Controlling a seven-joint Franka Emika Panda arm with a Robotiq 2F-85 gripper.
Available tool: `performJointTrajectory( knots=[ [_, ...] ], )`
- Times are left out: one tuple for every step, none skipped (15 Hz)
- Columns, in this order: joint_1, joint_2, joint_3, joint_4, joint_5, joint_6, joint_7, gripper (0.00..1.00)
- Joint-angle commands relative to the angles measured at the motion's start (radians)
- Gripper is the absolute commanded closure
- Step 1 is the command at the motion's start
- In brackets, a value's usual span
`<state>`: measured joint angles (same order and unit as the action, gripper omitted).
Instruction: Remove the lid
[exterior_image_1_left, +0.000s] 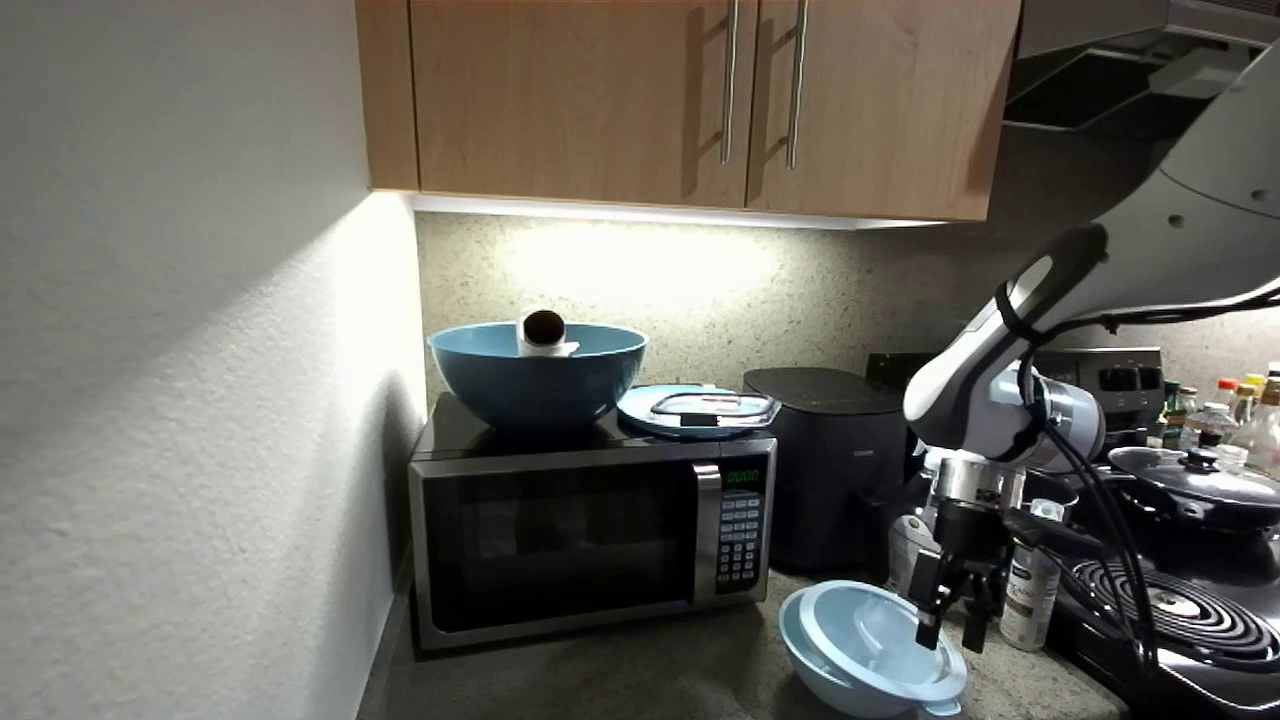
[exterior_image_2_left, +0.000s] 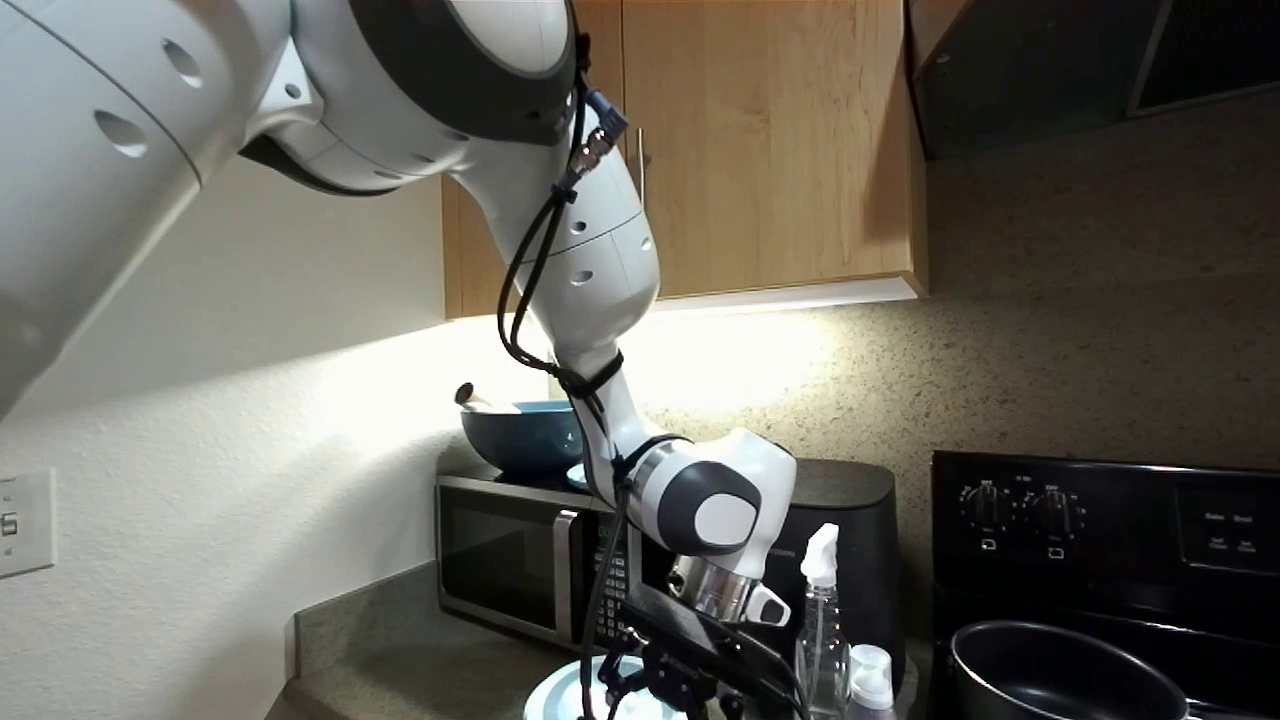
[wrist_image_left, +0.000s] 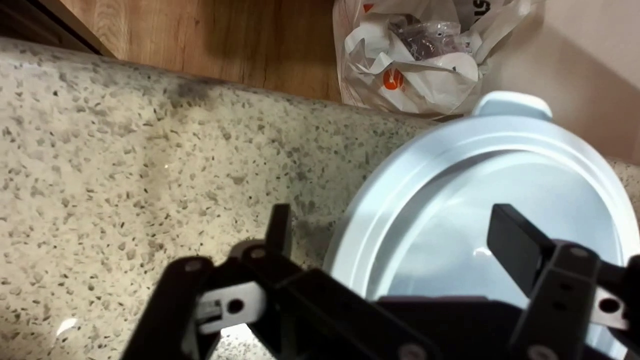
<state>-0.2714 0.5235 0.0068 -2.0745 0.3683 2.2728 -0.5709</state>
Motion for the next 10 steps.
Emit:
performJointTrajectory(
  knots=[
    [-0.023, 0.007, 0.028, 0.014, -0.002, -0.028, -0.037, 0.0],
    [-0.026, 0.012, 0.034, 0.021, -0.007, -0.043, -0.058, 0.0],
    [-0.029, 0.017, 0.042, 0.028, -0.006, -0.058, -0.084, 0.0],
    [-0.032, 0.021, 0.047, 0.035, -0.003, -0.08, -0.106, 0.0],
    [-0.035, 0.022, 0.054, 0.038, 0.002, -0.099, -0.136, 0.0],
    [-0.034, 0.025, 0.055, 0.043, 0.002, -0.114, -0.154, 0.0],
    [-0.035, 0.027, 0.056, 0.048, 0.003, -0.133, -0.176, 0.0],
    [-0.035, 0.032, 0.055, 0.056, 0.003, -0.151, -0.19, 0.0],
    [-0.029, 0.039, 0.047, 0.065, -0.004, -0.168, -0.188, 0.0],
    [-0.018, 0.042, 0.034, 0.07, -0.013, -0.173, -0.158, 0.0]
  ],
)
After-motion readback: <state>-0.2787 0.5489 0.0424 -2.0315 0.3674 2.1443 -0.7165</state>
